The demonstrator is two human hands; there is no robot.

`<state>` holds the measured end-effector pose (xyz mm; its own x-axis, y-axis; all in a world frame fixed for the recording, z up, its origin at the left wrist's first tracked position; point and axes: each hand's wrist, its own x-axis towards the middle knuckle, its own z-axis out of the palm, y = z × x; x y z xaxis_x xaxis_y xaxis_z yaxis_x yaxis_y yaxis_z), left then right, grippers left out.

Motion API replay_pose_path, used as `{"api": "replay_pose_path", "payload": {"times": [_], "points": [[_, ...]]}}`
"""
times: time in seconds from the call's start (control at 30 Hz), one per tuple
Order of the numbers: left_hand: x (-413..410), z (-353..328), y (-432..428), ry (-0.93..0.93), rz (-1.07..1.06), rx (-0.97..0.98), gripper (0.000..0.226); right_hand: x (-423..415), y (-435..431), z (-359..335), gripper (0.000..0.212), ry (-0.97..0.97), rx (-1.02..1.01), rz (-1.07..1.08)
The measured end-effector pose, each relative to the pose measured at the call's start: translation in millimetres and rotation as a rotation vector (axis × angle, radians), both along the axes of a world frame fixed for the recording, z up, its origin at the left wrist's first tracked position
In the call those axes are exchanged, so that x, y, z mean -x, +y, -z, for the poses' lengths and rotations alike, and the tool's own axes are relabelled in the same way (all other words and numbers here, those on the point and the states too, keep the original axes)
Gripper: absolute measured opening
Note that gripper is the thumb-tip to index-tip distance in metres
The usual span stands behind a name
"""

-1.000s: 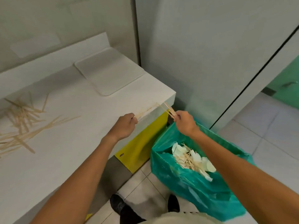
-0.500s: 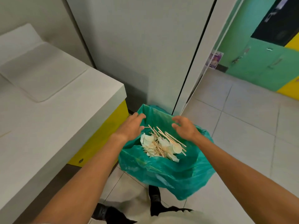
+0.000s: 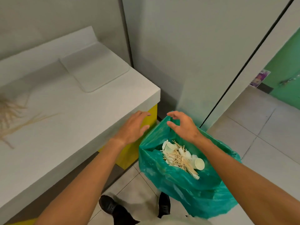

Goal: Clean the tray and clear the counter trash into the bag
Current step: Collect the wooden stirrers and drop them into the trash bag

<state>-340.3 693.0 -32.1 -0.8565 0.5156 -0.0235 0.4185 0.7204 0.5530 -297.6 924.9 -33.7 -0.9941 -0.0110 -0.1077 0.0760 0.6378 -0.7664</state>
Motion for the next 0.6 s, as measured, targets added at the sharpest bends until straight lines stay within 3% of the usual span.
{"api": "replay_pose_path", "payload": {"times": [0.3,0.6], "points": [[-10.0,-28.1,-146.3,0.103,-0.368,-0.032,0.044,69.4,-136.8,-26.8,0.037,0.129,0.016,-0.329],[-41.1,-36.0,-316.2,0.146,-0.701,0.002,0.042,112.7,-321.3,-35.4,0.033,0.138,0.071,-0.615]]}}
